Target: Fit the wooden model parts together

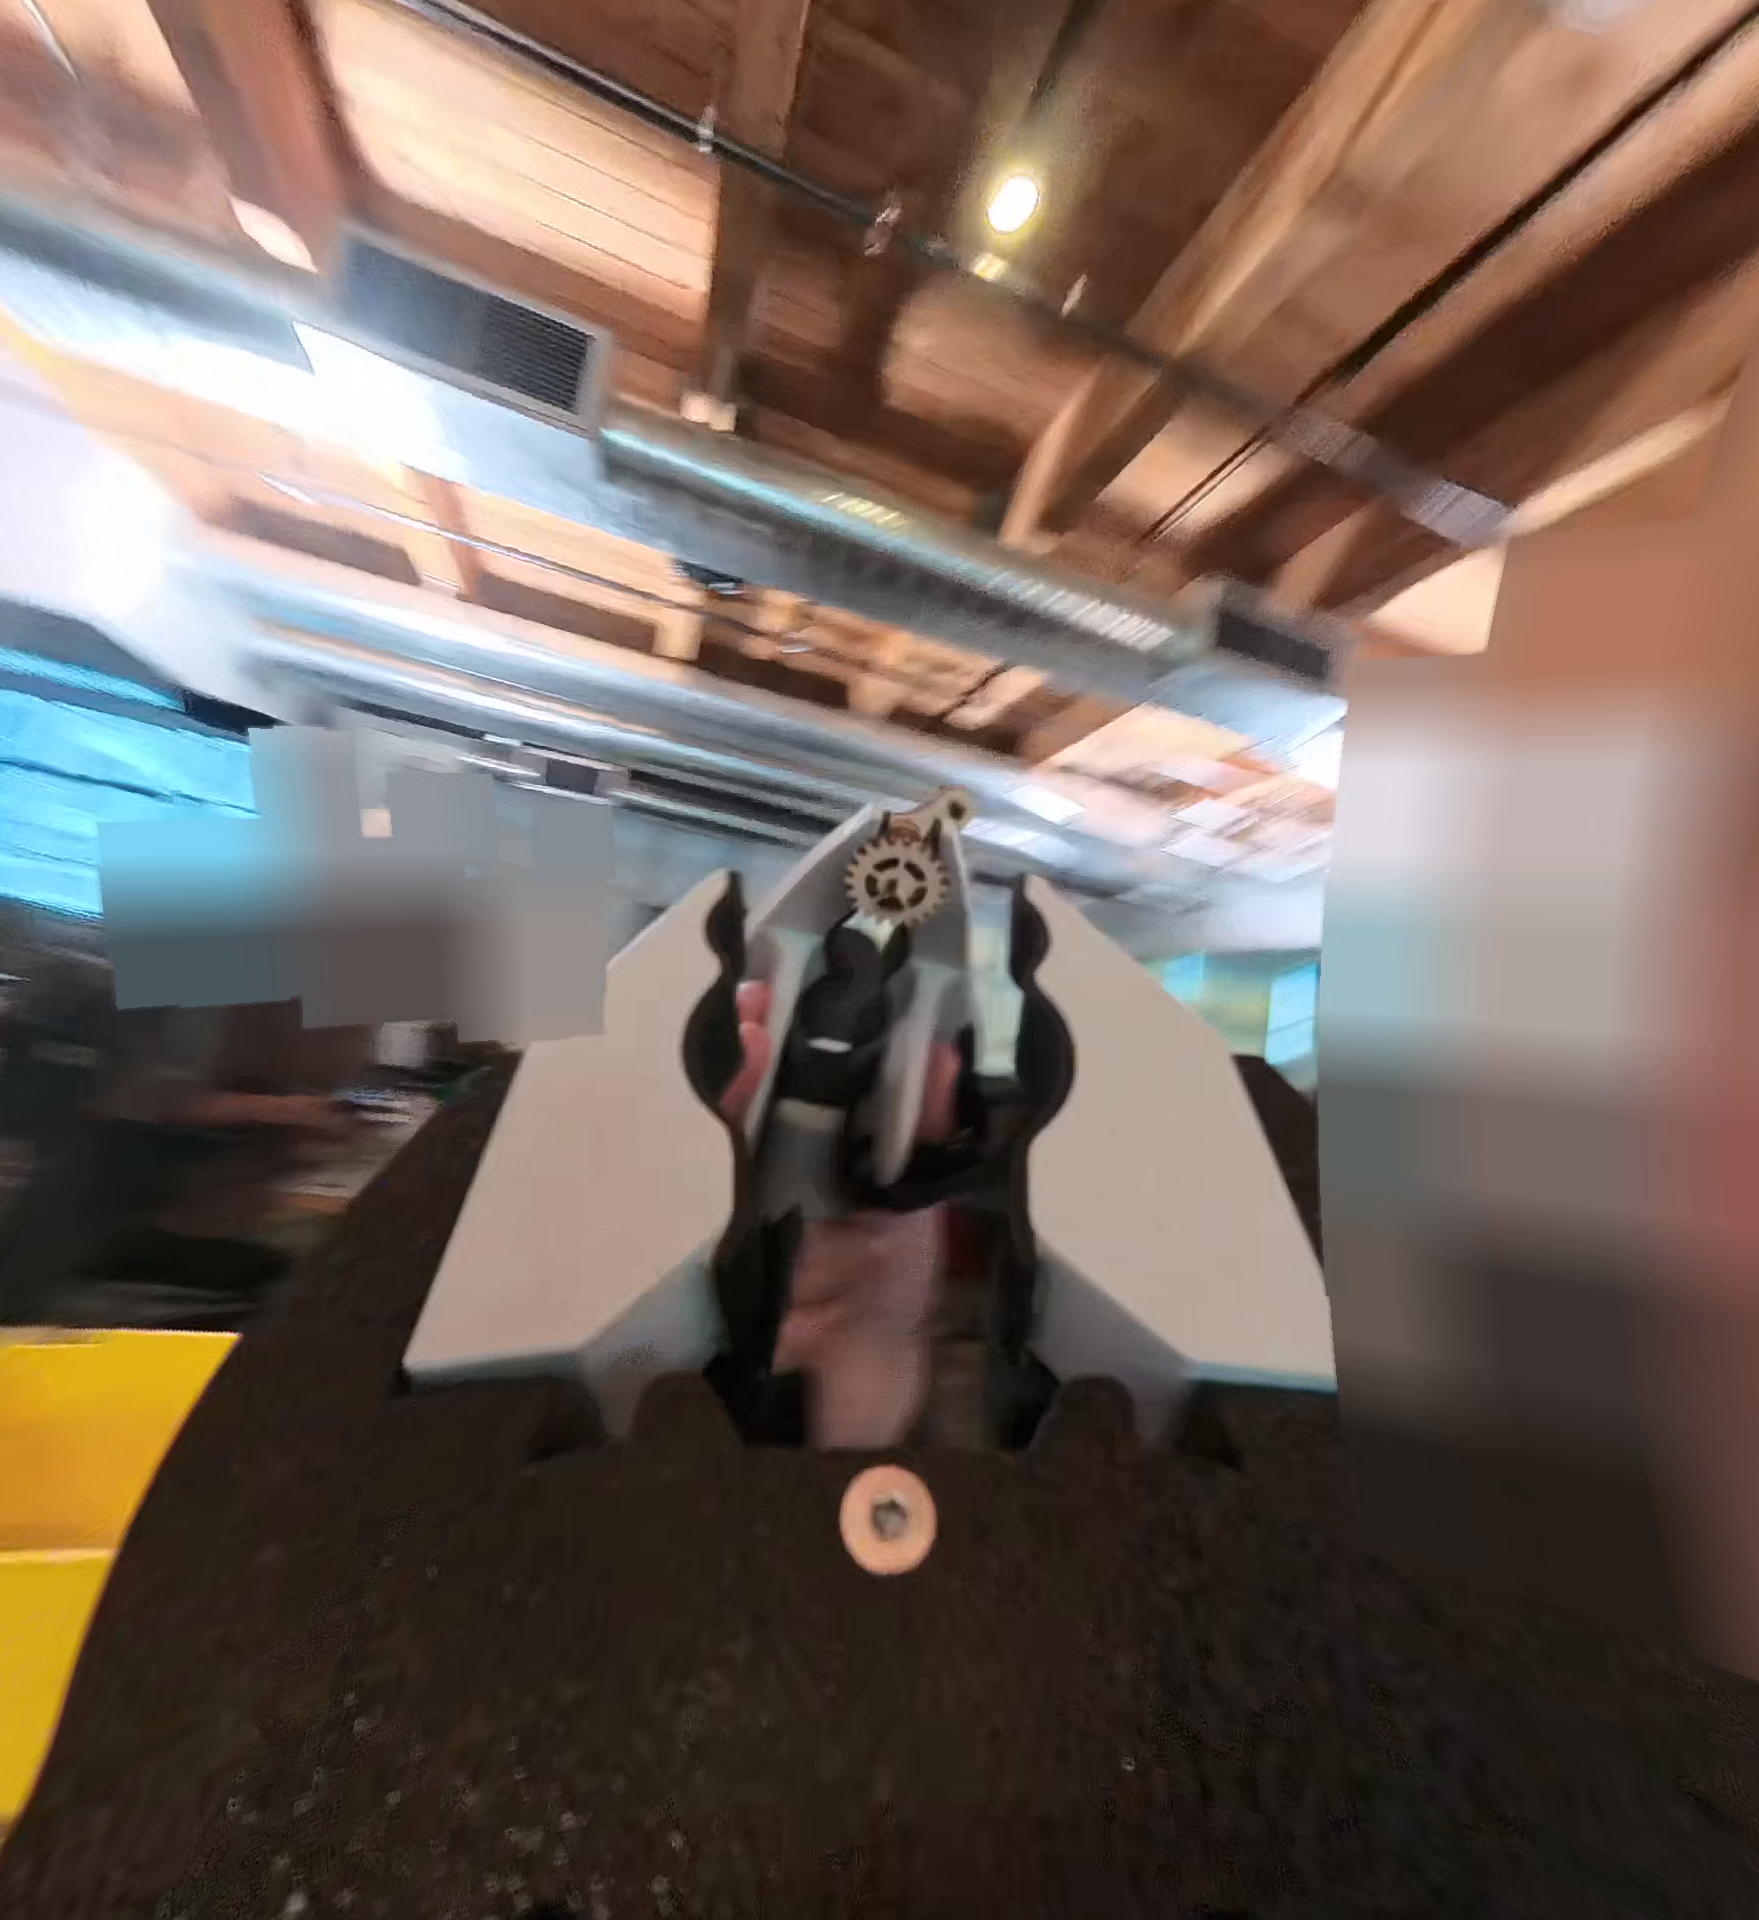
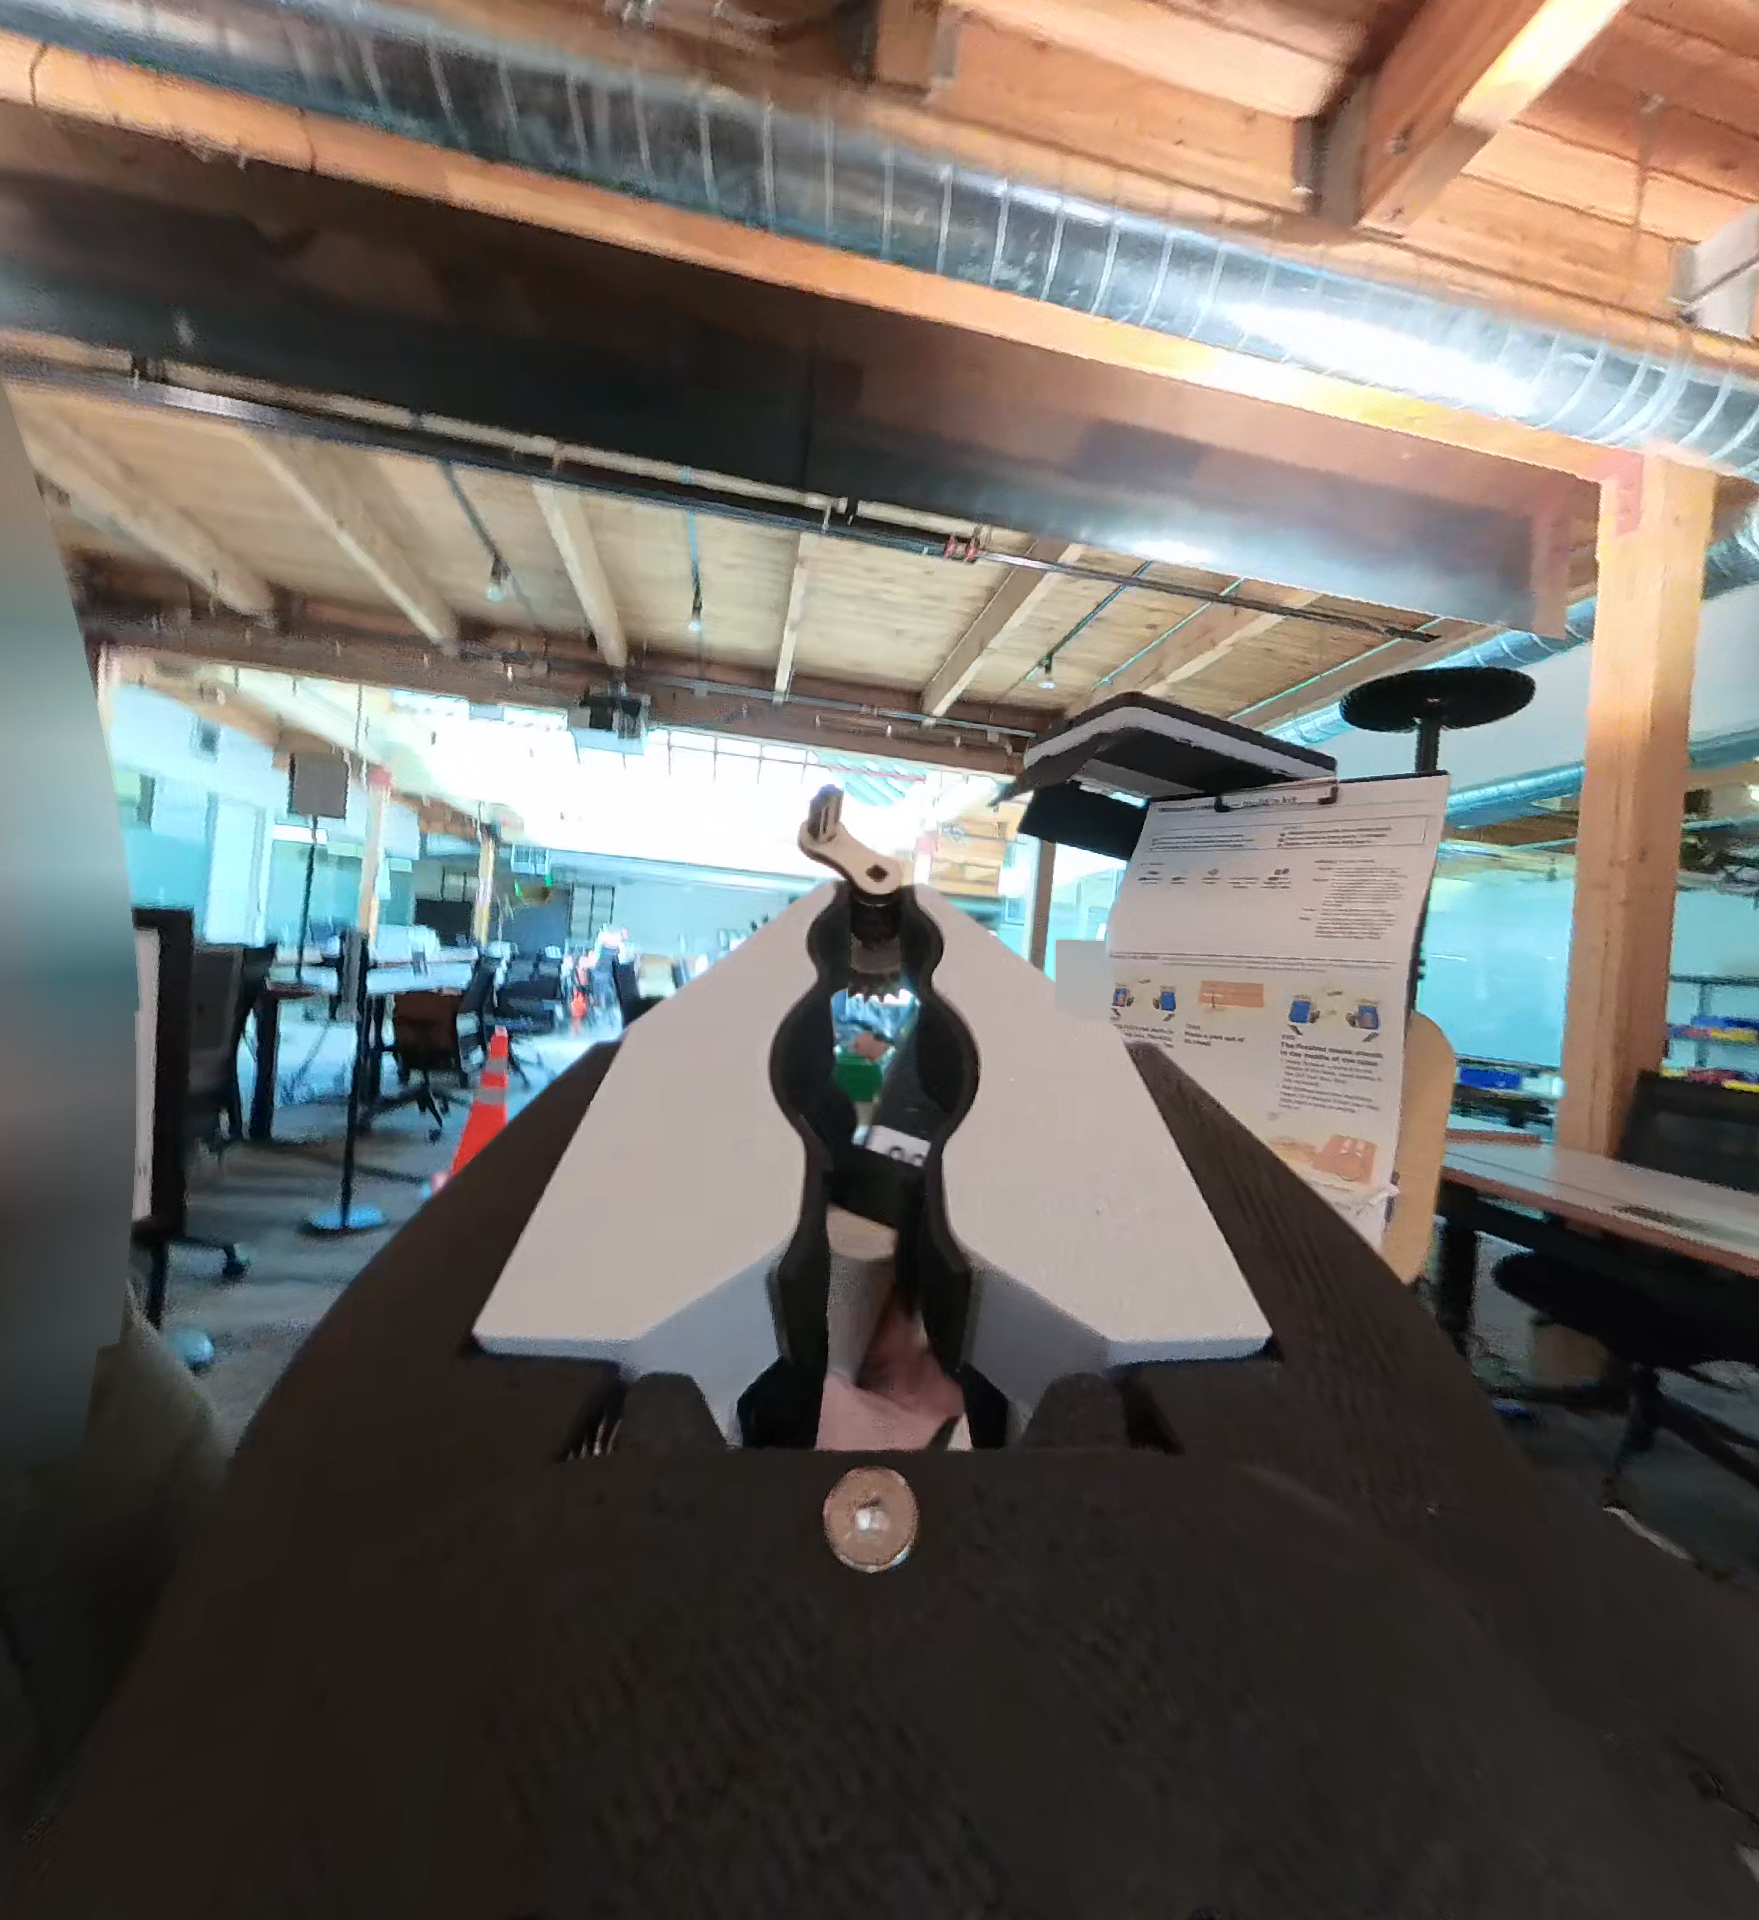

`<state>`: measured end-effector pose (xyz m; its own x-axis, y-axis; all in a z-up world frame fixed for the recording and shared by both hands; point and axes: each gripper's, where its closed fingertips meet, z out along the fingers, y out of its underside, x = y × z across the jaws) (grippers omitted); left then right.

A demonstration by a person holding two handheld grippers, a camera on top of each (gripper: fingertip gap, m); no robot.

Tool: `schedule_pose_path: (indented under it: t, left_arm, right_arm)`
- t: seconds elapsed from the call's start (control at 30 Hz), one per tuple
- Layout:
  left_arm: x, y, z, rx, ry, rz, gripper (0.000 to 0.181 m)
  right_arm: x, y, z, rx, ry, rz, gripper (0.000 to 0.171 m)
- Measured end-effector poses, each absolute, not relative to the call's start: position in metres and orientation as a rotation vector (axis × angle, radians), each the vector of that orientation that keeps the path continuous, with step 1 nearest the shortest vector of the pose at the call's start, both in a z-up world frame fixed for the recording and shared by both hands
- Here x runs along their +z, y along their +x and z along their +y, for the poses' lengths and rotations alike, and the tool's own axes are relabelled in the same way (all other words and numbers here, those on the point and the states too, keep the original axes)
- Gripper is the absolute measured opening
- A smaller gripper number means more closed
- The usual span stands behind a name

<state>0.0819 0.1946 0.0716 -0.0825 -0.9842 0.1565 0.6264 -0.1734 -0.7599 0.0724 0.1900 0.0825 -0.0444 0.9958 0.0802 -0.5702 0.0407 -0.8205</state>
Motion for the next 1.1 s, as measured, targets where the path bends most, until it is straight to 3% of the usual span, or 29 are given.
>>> schedule_pose_path:
  t: [0.03,0.23,0.4,0.67,0.83,1.1]
  left_arm:
    - [0.070,0.083,0.196,-1.406,-0.791,0.654,0.055]
    - [0.067,0.091,0.186,-0.245,-0.679,0.785,0.051]
    - [0.069,0.093,0.183,0.202,-0.620,0.739,0.040]
    - [0.065,0.086,0.201,0.192,-0.677,0.701,0.035]
    - [0.068,0.079,0.200,0.218,-0.665,0.671,0.017]
    - [0.074,0.074,0.192,0.047,-0.632,0.671,0.017]
  right_arm:
    - [0.083,0.075,0.193,1.472,-0.690,-0.805,0.007]
    - [0.077,0.075,0.201,1.631,-0.778,-0.809,0.006]
    - [0.076,0.069,0.199,1.720,-0.788,-0.810,0.006]
    - [0.074,0.065,0.197,1.689,-0.819,-0.817,0.006]
    - [0.072,0.062,0.194,1.688,-0.826,-0.841,0.006]
    - [0.080,0.058,0.187,1.676,-0.741,-0.785,0.006]
